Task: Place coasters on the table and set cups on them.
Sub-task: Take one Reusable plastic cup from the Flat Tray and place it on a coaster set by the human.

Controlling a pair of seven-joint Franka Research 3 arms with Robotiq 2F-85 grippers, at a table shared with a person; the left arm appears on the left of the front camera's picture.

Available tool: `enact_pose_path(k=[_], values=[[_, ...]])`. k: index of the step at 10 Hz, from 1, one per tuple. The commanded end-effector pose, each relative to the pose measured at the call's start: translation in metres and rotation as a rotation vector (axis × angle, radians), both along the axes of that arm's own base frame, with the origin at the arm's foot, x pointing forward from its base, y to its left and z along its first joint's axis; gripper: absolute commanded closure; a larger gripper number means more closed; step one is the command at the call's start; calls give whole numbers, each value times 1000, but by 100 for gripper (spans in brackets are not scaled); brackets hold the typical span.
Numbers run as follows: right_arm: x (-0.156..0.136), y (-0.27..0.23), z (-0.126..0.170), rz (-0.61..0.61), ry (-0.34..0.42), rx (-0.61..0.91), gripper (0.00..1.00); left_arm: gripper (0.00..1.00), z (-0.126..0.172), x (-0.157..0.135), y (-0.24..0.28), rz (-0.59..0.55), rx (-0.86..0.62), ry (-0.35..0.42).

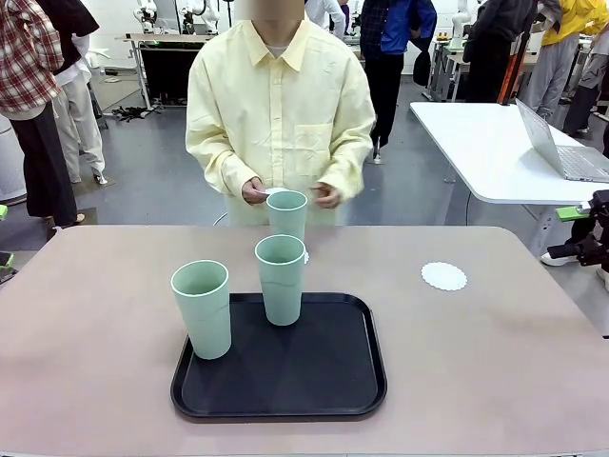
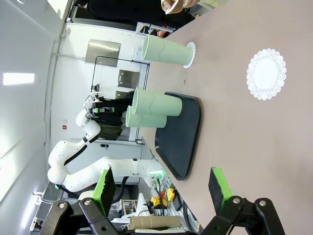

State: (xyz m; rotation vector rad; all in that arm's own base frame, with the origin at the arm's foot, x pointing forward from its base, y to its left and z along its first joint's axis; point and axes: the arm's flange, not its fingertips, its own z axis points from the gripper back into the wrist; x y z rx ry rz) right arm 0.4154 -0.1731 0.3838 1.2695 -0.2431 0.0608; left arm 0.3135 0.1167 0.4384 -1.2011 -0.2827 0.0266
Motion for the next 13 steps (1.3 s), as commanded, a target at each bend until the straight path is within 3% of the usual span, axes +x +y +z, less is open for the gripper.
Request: enact_pose_path(k=[1, 11, 12, 13], values=[[-1, 0, 1, 7, -1, -4, 0, 0, 1, -1, 0, 1, -13, -13], [0, 0, 0, 0, 0, 0, 0, 0, 1, -1, 0, 1, -13, -13], [0, 6, 8, 116, -117, -79, 0, 0, 1, -1, 0, 1, -13, -13], [13, 23, 25, 206, -308, -199, 0, 0, 1, -1, 0, 1, -13, -13]])
